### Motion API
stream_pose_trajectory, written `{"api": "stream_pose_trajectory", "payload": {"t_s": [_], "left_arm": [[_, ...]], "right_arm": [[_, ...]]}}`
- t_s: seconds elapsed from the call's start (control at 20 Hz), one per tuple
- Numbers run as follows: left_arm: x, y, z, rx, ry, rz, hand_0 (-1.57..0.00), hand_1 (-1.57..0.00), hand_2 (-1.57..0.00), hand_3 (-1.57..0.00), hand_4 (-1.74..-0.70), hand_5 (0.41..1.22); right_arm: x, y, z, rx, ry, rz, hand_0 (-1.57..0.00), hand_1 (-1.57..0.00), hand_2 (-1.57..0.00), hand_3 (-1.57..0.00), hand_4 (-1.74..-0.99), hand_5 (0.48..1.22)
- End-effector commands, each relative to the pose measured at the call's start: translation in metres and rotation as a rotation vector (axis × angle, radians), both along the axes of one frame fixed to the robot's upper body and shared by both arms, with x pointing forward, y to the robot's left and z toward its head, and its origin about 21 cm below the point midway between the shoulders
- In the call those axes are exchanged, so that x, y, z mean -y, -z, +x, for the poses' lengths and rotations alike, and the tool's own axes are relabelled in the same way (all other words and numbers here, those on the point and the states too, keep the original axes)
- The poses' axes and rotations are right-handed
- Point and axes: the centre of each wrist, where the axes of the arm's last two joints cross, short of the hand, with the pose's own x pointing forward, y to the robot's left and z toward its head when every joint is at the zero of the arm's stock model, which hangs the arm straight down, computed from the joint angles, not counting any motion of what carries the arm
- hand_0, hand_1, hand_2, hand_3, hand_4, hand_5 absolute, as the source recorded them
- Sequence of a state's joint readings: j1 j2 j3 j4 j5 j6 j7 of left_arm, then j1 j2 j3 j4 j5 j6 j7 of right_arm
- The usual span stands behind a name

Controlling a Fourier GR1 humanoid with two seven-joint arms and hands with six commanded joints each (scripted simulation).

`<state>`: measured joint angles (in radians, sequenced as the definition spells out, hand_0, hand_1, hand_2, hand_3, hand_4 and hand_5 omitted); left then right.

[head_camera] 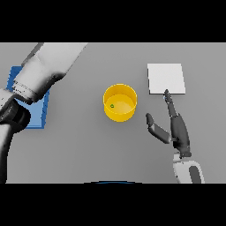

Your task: Pick up the red beaker and tilt it to pour out 1 green nut into yellow bowl. Pick up the yellow bowl and place it on the metallic measuring scale.

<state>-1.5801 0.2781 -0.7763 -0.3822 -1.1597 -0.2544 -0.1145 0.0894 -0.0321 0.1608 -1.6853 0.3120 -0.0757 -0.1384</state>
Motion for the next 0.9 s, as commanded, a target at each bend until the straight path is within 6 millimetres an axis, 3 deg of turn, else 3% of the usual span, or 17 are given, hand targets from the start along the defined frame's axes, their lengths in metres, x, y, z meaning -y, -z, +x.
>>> {"api": "stream_pose_trajectory", "payload": {"t_s": [0.0, 0.15, 0.3, 0.55, 0.7, 0.85], "left_arm": [[-0.015, -0.01, 0.005, -0.013, -0.048, -0.1, -1.57, -1.57, -1.57, -1.39, -1.73, 1.221], [-0.064, -0.027, 0.015, -0.018, -0.196, -0.378, -1.57, -1.57, -1.57, -1.44, -1.74, 1.221], [-0.124, -0.025, 0.021, 0.014, -0.355, -0.653, -1.57, -1.57, -1.57, -1.45, -1.74, 1.221], [-0.217, 0.018, 0.014, 0.079, -0.601, -1.002, -1.57, -1.57, -1.57, -1.42, -1.74, 1.221], [-0.251, 0.051, 0.003, 0.103, -0.723, -1.202, -1.57, -1.57, -1.57, -1.45, -1.74, 1.221], [-0.266, 0.085, -0.009, 0.102, -0.834, -1.349, -1.57, -1.57, -1.57, -1.47, -1.74, 1.221]], "right_arm": [[0.001, 0.001, 0.001, 0.008, 0.006, 0.001, 0.0, 0.0, 0.0, 0.0, -0.996, 0.675], [-0.005, 0.002, 0.002, 0.011, -0.008, 0.014, 0.0, 0.0, 0.0, 0.0, -1.004, 0.668], [-0.006, 0.002, 0.004, 0.011, -0.013, 0.049, 0.0, 0.0, 0.0, 0.0, -1.002, 0.666], [-0.005, 0.002, 0.005, -0.008, -0.01, 0.027, 0.0, 0.0, 0.0, 0.0, -1.044, 0.654], [-0.007, 0.003, 0.003, -0.002, -0.015, 0.029, 0.0, 0.0, 0.0, 0.0, -1.053, 0.651], [-0.004, 0.0, 0.003, 0.005, 0.006, -0.013, 0.0, 0.0, 0.0, 0.0, -1.048, 0.651]]}}
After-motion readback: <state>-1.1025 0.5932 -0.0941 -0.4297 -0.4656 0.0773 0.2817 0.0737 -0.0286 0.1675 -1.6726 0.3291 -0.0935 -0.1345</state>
